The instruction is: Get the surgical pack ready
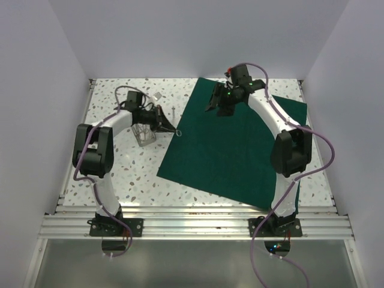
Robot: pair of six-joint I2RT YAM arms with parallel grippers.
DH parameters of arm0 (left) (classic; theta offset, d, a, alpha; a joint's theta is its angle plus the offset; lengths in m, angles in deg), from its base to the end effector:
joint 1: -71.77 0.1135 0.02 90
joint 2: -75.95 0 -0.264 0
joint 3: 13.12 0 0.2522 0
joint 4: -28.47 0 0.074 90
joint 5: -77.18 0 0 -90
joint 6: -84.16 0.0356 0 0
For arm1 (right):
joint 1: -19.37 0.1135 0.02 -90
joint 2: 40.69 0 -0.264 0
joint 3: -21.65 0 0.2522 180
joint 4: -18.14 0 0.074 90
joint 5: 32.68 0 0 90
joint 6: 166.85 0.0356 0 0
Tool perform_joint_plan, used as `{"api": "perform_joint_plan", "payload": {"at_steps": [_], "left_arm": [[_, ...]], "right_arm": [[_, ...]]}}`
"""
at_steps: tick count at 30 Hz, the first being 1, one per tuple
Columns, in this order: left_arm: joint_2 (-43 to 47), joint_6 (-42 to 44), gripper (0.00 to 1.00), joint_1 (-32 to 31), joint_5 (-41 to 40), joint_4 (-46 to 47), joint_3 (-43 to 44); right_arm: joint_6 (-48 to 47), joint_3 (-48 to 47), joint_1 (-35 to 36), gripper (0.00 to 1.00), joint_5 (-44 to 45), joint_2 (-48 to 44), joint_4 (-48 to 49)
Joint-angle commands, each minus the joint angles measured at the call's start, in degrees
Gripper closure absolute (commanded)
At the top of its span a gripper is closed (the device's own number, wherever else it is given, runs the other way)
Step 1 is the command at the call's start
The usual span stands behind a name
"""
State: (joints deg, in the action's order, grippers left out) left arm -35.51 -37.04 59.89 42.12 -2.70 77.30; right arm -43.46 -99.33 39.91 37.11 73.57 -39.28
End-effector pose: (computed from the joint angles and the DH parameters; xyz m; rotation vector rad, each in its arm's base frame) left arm 0.3951 -0.1129 0.1940 0.0188 2.5101 -1.5057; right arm 0.4142 0.1683 0.3006 0.1248 2.5662 0.8224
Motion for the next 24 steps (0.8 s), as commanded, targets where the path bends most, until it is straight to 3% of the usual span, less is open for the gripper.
{"api": "perform_joint_plan", "payload": {"at_steps": [1, 5, 12, 15, 16, 19, 24], "left_arm": [[3.79, 2.89, 1.00, 8.96, -4.66, -4.11, -2.57], [2.48, 5.09, 1.00, 16.26, -8.08, -8.51, -2.40], [-0.60, 4.66, 1.00, 19.79, -10.55, -8.96, -0.64], [-2.09, 4.92, 0.92, 20.14, -11.60, -10.36, 0.50], [-2.36, 5.10, 0.84, 20.23, -12.04, -11.15, 0.68], [-2.36, 5.80, 0.71, 20.75, -14.68, -12.56, 1.64], [-2.27, 7.38, 0.58, 21.37, -15.82, -14.49, 3.49]], "right_arm": [[-0.16, 2.44, -5.41, 0.39, 4.47, -3.42, -4.42], [-0.95, 5.96, -7.88, 0.39, 4.12, -4.74, -4.85], [-0.87, 9.48, -7.88, 0.38, 1.93, -5.01, -4.51], [-0.78, 9.84, -7.88, 0.38, 1.57, -5.01, -4.33], [-0.95, 9.84, -7.97, 0.38, 1.49, -5.01, -4.33], [-1.04, 10.01, -7.97, 0.38, 1.49, -4.92, -4.24], [-0.87, 10.28, -7.88, 0.37, 1.05, -4.48, -3.72]]}}
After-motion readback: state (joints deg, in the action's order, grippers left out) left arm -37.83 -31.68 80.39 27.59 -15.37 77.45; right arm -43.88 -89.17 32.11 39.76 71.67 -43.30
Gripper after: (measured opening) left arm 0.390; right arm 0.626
